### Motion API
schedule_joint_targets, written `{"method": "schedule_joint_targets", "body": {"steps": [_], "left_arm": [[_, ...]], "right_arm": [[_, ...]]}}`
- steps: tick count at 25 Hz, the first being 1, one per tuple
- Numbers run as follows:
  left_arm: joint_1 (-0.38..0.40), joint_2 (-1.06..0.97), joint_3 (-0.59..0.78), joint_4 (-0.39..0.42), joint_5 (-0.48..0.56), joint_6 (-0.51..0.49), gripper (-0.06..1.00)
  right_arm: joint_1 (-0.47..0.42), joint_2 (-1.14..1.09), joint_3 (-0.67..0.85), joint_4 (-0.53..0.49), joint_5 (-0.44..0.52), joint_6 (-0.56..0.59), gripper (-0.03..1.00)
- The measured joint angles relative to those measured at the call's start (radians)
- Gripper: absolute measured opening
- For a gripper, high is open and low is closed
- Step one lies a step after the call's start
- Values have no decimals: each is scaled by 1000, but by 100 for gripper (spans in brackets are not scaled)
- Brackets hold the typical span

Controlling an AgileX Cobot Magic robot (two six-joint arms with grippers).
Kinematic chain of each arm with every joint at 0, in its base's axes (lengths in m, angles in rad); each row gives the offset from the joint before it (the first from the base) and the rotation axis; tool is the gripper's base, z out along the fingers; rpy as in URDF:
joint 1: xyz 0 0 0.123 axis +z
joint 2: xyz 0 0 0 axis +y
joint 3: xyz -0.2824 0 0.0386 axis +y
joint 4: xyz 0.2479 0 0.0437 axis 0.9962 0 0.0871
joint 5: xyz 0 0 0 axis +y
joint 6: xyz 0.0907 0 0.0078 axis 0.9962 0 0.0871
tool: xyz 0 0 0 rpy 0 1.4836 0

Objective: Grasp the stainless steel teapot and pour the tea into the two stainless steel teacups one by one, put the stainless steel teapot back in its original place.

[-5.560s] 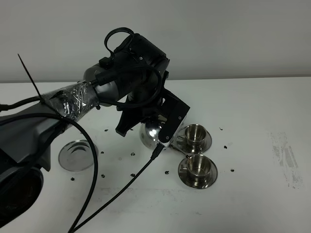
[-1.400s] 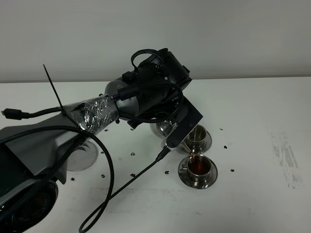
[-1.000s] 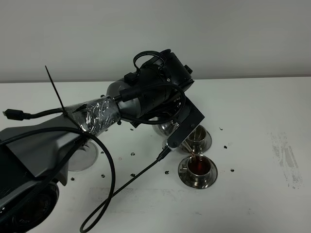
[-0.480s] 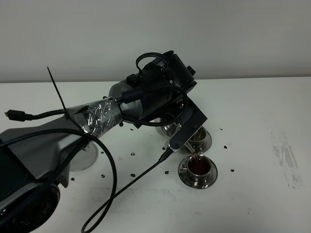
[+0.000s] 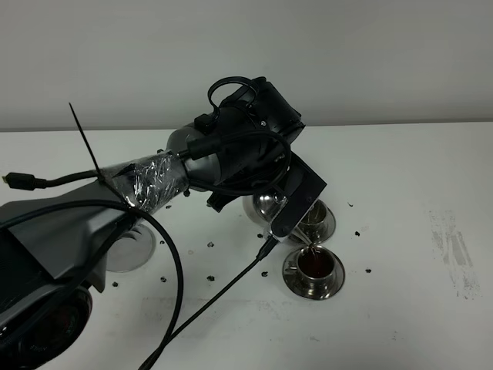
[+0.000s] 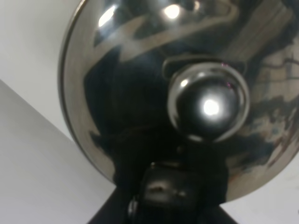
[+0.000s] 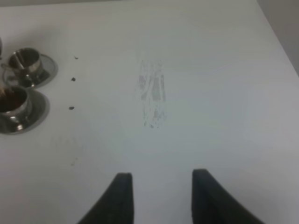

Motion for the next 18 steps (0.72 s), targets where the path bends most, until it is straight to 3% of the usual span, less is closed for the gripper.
{"method": "schedule_joint_targets", "body": {"steps": [8, 18], "left_arm": [[38, 0, 2, -29, 16, -14, 21], [53, 0, 2, -151, 17, -10, 21]], "right_arm": [[0, 0, 0, 0, 0, -1, 29], [0, 0, 0, 0, 0, -1, 29]]}}
